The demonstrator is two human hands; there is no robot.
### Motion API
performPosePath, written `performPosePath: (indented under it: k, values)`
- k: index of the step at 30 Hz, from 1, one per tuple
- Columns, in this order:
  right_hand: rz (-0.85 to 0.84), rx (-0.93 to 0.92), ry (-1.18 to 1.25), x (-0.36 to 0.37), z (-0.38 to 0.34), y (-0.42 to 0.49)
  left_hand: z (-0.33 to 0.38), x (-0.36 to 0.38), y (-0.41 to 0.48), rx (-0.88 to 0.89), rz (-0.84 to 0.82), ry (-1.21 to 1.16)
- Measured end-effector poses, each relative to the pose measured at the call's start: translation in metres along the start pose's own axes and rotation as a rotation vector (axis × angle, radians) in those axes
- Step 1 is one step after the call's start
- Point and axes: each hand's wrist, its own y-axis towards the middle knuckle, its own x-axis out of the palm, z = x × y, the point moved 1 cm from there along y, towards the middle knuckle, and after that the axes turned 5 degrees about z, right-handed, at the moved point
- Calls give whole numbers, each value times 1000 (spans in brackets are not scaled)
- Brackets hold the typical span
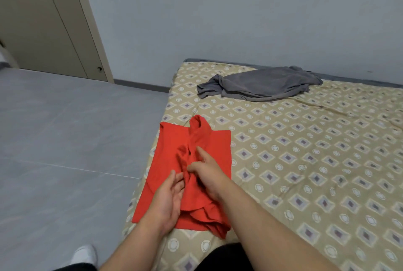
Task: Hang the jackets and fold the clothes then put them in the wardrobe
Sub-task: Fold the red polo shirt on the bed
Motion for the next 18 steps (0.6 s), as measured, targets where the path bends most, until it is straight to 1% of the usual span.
performPosePath:
  k: [2,5,6,8,10,11,12,14,16,17,18]
  values:
    - [67,-19,-38,2,13,-7,-1,-5,0,-3,-10,-17]
    - [354,-179,-276,-8,27,-23,-4,-11,4,30,25,18]
    - [420,-239,-327,-12,29,-29,-6,-11,5,44,34,53]
    - [454,-308,-436,-15,32,-36,-5,-7,7,76,70,202]
    - [393,-280,-578,-12,37,-39,-2,1,11,125,149,471]
    - [354,-235,-581,-9,39,-41,-1,5,13,157,177,584]
    - [333,-174,-513,-7,40,-42,-1,6,14,190,196,644]
    - [366,-63,-256,-5,42,-40,-4,2,13,243,218,653]
    - [423,-20,-79,-4,44,-35,-6,-9,9,306,222,631]
    - [434,-31,-81,-5,46,-34,-5,-16,8,347,219,621]
    - [429,-61,-139,-6,49,-32,-3,-20,7,397,220,622]
